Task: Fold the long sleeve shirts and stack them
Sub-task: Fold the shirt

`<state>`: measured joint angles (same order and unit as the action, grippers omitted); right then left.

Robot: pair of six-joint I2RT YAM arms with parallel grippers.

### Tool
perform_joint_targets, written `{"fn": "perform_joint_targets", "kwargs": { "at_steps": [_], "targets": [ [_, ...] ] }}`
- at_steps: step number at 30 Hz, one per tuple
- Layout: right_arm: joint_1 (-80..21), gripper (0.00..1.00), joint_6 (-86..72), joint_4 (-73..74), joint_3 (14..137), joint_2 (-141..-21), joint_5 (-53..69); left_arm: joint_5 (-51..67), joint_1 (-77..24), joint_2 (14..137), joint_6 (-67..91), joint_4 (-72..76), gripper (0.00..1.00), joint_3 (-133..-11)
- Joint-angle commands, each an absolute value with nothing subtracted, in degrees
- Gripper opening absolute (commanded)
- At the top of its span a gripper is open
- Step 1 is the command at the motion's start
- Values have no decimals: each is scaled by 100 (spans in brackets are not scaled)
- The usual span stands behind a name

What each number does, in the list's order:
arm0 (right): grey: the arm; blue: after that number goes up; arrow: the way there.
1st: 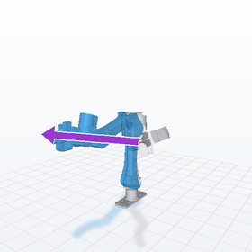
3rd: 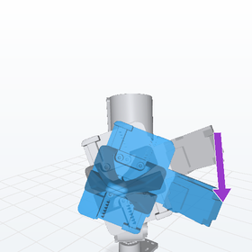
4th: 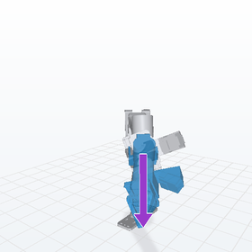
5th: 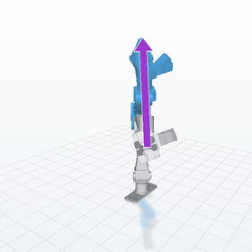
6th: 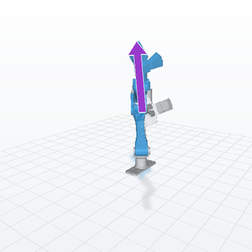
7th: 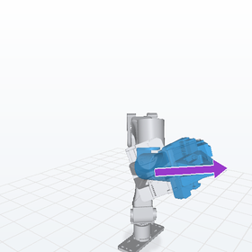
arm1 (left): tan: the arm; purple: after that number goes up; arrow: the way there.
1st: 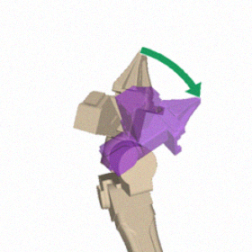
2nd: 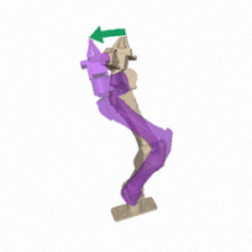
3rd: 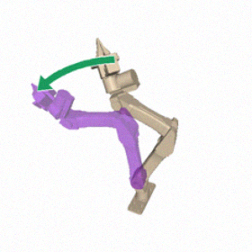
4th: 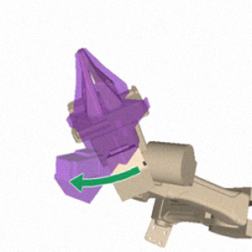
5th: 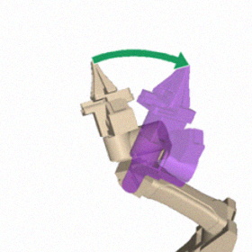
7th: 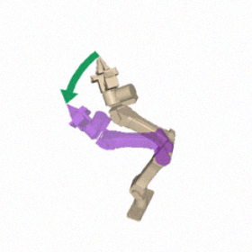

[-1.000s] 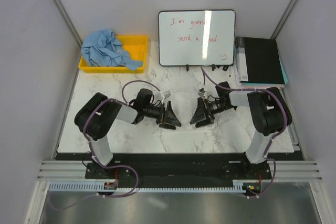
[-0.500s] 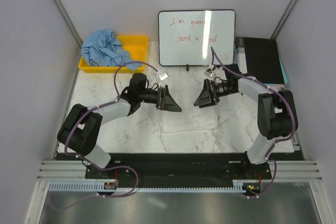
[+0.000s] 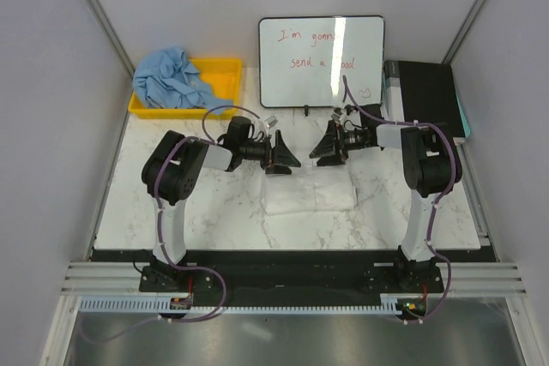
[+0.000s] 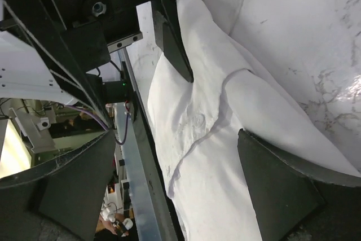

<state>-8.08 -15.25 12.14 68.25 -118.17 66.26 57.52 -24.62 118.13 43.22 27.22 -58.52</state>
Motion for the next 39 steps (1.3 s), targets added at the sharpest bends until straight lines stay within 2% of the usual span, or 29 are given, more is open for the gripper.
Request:
{"fn": "perform_joint_targets", "kwargs": {
  "at_steps": [1,7,11,13,16,20,26,32,39],
  "targets": [
    [-458,98,-1073,1186,6952,-12251,6232,5432,-1900,12111,4464,2919,99,-5696],
    [-27,98,-906,1660,6741,-12217,6179,5528,-1548,11734,4448,2462,99,-5169],
    [132,98,-45,3001,6960,-11762,6380,5844,-1389,11252,4272,2444,99,-4913],
    [79,98,-122,3041,6944,-11489,6530,6029,-1424,10944,4105,2417,99,-4887],
    [-306,98,-666,2437,6908,-11084,6548,6056,-1668,10574,4043,2312,99,-5298],
    [-773,98,-2578,147,6680,-10977,6364,5749,-2065,10897,4087,2224,99,-6081],
    [-1063,98,-3190,-763,6768,-11670,6214,5370,-2276,11943,4632,2645,99,-6706],
    [-818,98,-2576,-371,6873,-12338,6021,5133,-2110,12542,4640,2689,99,-6724],
    [-238,98,-1408,904,6899,-12393,6056,5132,-1591,12270,4115,2224,97,-6312]
  ]
}}
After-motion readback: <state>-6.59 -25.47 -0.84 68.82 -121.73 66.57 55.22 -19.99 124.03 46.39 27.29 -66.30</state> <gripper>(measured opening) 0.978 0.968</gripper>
